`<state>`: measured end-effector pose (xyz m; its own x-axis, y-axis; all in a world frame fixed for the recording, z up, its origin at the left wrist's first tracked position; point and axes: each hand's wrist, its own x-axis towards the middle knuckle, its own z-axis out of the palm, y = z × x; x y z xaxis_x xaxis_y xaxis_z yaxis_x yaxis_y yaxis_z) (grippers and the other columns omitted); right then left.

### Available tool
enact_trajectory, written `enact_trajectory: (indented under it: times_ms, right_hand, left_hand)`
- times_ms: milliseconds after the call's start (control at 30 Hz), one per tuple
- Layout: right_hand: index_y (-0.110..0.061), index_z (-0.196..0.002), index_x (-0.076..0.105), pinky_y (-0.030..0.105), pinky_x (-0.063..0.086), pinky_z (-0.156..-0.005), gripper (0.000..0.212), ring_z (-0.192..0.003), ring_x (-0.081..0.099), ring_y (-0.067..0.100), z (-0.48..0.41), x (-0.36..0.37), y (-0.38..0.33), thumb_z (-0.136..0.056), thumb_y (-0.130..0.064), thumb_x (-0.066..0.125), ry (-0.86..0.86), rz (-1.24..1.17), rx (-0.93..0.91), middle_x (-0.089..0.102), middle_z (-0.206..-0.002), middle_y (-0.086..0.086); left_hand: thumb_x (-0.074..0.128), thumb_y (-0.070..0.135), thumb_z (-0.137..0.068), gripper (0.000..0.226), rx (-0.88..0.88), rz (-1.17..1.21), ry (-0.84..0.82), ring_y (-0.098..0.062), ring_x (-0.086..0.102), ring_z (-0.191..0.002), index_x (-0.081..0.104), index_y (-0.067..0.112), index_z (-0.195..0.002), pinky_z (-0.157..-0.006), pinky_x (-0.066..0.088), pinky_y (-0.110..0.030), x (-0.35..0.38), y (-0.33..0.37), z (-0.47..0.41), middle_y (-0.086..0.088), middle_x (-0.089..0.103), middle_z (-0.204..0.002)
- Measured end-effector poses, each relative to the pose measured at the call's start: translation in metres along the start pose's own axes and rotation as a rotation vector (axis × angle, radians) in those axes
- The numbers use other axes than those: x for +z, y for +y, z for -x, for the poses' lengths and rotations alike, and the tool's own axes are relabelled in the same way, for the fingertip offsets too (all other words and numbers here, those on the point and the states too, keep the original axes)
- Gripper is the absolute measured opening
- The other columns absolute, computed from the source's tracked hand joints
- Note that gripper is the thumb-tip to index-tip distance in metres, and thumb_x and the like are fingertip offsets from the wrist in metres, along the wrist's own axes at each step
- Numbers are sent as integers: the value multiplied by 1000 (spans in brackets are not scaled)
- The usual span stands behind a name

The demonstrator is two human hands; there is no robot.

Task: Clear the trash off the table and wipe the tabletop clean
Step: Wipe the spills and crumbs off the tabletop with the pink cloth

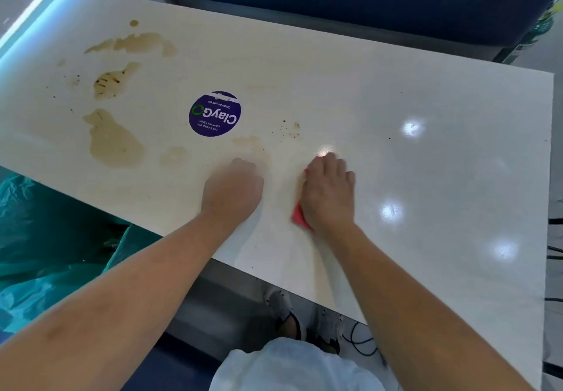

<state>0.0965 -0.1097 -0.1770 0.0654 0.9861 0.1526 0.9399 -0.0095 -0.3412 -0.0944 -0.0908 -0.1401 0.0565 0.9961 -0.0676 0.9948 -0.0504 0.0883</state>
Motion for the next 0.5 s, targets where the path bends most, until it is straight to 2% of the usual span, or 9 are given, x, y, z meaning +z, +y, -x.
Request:
enact_trajectory:
  times_ms: [133, 200, 267, 367, 500]
  right_hand:
    - [-9, -97, 52, 40, 29, -73, 5, -88, 45, 33, 33, -22, 53, -93, -7, 54, 106, 28, 104, 49, -103, 12]
    - [-10, -99, 53, 40, 27, -73, 10, -88, 43, 32, 64, -26, 54, -92, -7, 59, 117, 47, 144, 49, -104, 11]
    - [-10, -99, 55, 42, 32, -73, 9, -89, 44, 33, 87, -21, 33, -91, -10, 60, 70, 45, 168, 50, -106, 11]
    - [-11, -96, 56, 44, 35, -73, 10, -88, 45, 32, 92, -4, -16, -88, -13, 61, -16, -6, 51, 53, -108, 12]
    - [-9, -101, 57, 43, 34, -73, 17, -90, 47, 33, 51, 10, -48, -87, -12, 49, -23, -23, -107, 54, -109, 12]
  left_hand:
    - [37, 27, -102, 44, 3, -31, -41, -29, 68, -92, 62, 15, -136, -69, 44, -33, 0, 3, 6, -3, 60, -132]
    - [37, 27, -103, 44, -4, -27, -46, -31, 69, -95, 61, 14, -137, -72, 47, -35, -1, 2, 7, -4, 59, -136]
    - [37, 26, -103, 44, -13, -15, -44, -31, 68, -95, 62, 13, -136, -73, 47, -35, -1, 3, 7, -5, 60, -134]
    - [38, 26, -102, 44, -20, -4, -66, -31, 67, -101, 61, 15, -137, -77, 48, -37, 1, 4, 6, -4, 59, -137]
    - [39, 27, -102, 46, -18, -8, -91, -27, 64, -116, 58, 17, -143, -87, 49, -39, 2, 0, 6, -3, 54, -146]
